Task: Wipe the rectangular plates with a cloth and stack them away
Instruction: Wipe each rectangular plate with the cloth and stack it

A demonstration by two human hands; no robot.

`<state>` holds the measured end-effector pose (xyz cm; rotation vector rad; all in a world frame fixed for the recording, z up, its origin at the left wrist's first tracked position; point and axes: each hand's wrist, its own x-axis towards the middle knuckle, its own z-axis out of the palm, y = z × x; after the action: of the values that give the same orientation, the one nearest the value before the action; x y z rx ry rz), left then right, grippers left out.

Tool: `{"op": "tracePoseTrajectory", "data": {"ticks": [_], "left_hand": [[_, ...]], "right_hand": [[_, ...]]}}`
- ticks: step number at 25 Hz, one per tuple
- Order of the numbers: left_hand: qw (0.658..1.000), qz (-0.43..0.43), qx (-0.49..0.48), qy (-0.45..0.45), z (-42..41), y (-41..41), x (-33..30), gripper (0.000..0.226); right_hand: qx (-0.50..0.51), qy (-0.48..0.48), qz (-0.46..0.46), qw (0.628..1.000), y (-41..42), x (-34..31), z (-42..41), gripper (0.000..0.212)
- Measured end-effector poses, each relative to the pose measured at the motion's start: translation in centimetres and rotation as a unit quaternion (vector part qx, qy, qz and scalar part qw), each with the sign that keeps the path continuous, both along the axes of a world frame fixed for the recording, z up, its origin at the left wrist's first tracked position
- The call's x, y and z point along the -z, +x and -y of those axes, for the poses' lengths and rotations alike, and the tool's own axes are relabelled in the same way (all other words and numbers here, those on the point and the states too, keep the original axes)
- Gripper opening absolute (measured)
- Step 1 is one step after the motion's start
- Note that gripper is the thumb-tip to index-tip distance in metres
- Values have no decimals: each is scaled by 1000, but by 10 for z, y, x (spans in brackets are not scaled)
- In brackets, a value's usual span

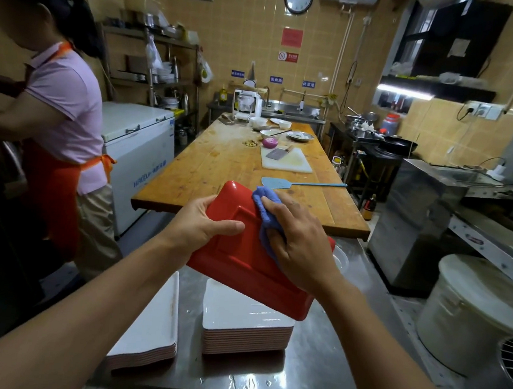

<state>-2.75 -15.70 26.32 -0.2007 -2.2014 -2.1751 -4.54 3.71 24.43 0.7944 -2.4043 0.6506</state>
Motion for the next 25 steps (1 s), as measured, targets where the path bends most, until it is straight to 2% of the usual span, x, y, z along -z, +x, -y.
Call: {"op": "tracePoseTrajectory", "data": {"ticks": [3, 7, 10, 15, 18, 22, 25], "left_hand": [[999, 8, -10, 31, 10, 5, 0, 37], [996, 32, -39, 77, 13, 6, 9, 41], [991, 56, -62, 102, 7, 4, 18, 36], [970, 119, -129, 169, 5, -6, 23, 22], [957, 164, -142, 192, -1, -9, 26, 18], [946, 203, -147, 207, -11, -8, 28, 33], [941, 212, -149, 217, -17, -8, 29, 40]], "right_hand": [[23, -12, 10, 1000, -3, 11, -21, 46], [5, -126, 112, 986, -6, 19, -33, 43], [15, -148, 123, 981, -8, 21, -30, 39], [-36, -128, 118, 984, 16, 55, -28, 62], [-17, -115, 72, 991, 18, 70, -28, 58], [61, -6, -30, 998, 15, 72, -10, 52], [40, 36, -43, 998, 26, 74, 25, 53]]}}
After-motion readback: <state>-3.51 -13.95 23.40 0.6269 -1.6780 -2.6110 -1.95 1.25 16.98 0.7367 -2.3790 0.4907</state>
